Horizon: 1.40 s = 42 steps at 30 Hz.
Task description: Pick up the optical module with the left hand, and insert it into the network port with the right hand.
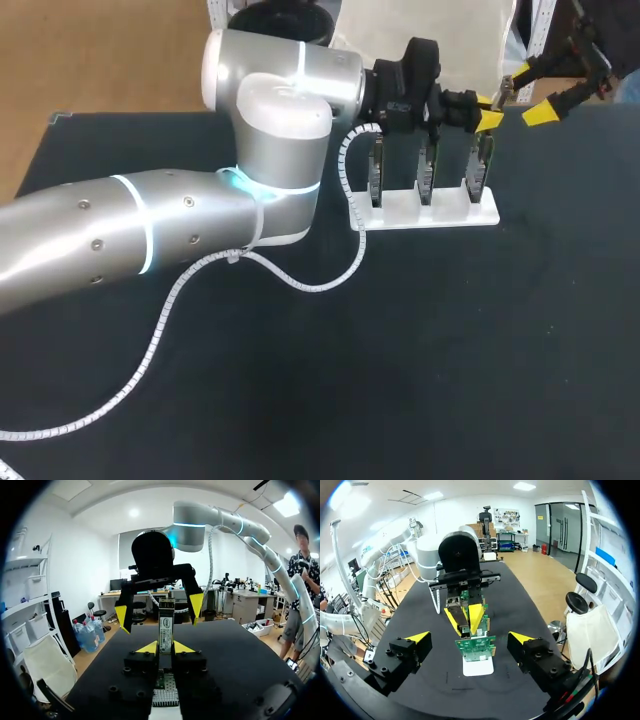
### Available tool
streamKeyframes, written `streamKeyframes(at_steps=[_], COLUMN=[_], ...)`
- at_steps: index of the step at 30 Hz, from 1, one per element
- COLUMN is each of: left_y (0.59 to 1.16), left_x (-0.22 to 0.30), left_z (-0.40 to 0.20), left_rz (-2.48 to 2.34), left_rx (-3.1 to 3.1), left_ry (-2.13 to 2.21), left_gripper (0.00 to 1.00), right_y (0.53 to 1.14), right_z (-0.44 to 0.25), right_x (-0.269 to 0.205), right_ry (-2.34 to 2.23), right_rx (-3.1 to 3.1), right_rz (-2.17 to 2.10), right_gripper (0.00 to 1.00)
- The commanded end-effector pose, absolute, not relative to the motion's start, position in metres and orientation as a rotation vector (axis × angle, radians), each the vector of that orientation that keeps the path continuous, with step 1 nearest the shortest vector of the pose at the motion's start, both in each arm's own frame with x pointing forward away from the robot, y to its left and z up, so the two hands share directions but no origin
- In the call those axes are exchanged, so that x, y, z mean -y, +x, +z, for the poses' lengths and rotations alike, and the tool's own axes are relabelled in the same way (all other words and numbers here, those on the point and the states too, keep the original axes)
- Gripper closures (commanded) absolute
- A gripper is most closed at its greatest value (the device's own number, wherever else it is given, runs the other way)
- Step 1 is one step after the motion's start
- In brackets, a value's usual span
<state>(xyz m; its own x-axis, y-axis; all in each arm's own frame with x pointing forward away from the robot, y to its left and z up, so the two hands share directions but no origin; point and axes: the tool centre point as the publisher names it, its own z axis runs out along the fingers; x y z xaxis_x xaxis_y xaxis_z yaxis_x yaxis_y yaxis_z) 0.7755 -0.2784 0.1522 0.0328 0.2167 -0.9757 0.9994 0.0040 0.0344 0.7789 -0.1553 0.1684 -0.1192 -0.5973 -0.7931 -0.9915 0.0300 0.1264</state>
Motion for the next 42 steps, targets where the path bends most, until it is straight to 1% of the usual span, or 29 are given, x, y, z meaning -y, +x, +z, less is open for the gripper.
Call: streamKeyframes(at_steps=[1, 11, 30, 42], left_y=[0.777, 0.777, 0.777, 0.777], left_x=[0.279, 0.279, 0.279, 0.279], left_z=[0.152, 0.152, 0.152, 0.152], left_rz=[-1.068, -1.068, -1.068, -1.068], left_rx=[-1.346, -1.346, -1.346, -1.346], left_ry=[1.381, 1.381, 1.381, 1.381], left_gripper=[1.0, 1.0, 1.0, 1.0], right_y=[0.777, 0.778, 0.773, 0.773], right_z=[0.177, 0.191, 0.192, 0.194], right_x=[0.153, 0.15, 0.128, 0.125], right_ry=[-1.617, -1.653, -1.682, -1.677], right_rx=[-1.753, -1.686, -1.631, -1.621], right_rz=[0.921, 0.938, 0.974, 0.973], right_gripper=[0.0, 0.0, 0.0, 0.0])
